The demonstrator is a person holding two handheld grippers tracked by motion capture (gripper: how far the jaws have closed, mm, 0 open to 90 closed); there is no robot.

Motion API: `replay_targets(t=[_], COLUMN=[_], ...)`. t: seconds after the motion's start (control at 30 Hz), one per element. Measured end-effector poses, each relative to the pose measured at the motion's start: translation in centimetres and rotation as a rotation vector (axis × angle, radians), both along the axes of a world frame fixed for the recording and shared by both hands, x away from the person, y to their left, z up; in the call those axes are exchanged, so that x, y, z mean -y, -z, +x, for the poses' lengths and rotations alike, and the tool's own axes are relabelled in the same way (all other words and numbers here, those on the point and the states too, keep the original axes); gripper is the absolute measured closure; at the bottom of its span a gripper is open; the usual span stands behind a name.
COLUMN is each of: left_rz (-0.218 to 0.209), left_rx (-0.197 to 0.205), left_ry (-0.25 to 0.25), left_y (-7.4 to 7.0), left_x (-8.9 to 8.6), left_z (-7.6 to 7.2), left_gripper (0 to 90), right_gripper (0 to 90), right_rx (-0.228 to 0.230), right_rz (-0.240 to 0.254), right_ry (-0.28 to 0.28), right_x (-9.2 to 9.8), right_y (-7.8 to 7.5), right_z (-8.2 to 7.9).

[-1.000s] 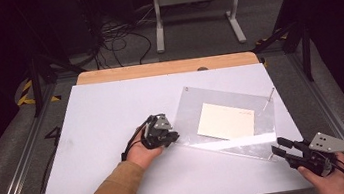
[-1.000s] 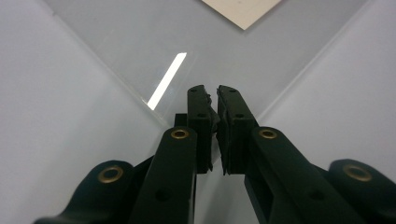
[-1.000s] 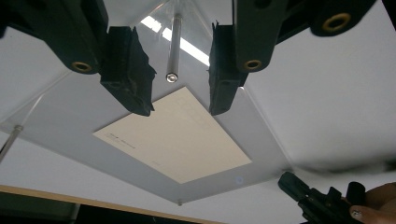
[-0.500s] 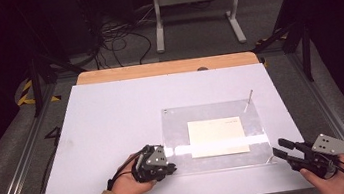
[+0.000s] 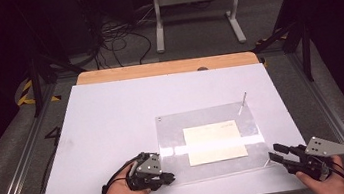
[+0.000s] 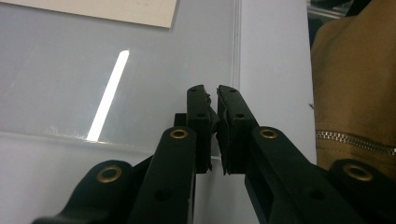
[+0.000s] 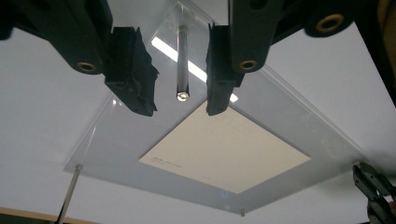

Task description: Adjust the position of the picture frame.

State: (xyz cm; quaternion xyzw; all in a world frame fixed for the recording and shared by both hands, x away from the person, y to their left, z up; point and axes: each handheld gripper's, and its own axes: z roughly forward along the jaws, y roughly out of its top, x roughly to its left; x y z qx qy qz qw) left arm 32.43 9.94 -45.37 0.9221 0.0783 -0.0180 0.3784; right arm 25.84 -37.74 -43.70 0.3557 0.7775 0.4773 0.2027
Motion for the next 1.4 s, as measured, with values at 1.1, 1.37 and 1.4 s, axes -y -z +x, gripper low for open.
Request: replay_targets(t=[1.1,1.37,1.4], left_rz=[-0.051,-0.12,-0.12], left_rx=[0.007,-0.017,-0.017], left_ry=[-0.02,-0.091,-0.091], left_y=[0.4,0.0,0.0], left_x=[2.7,1.2,1.2], left_z=[1.0,1.8,1.8], left_gripper=[86.8,81.7,80.5], right_gripper=[84.8,84.8,84.7], right_rx=[0.066,0.024,0.022], right_rz=[-0.196,-0.129,-0.134], right_ry=[0.055,0.112,0.121], right_x=[-1.3,-0.5,-0.4], right_y=[-4.2,-2.2,-1.8], right_z=[13.3,17.0,17.4])
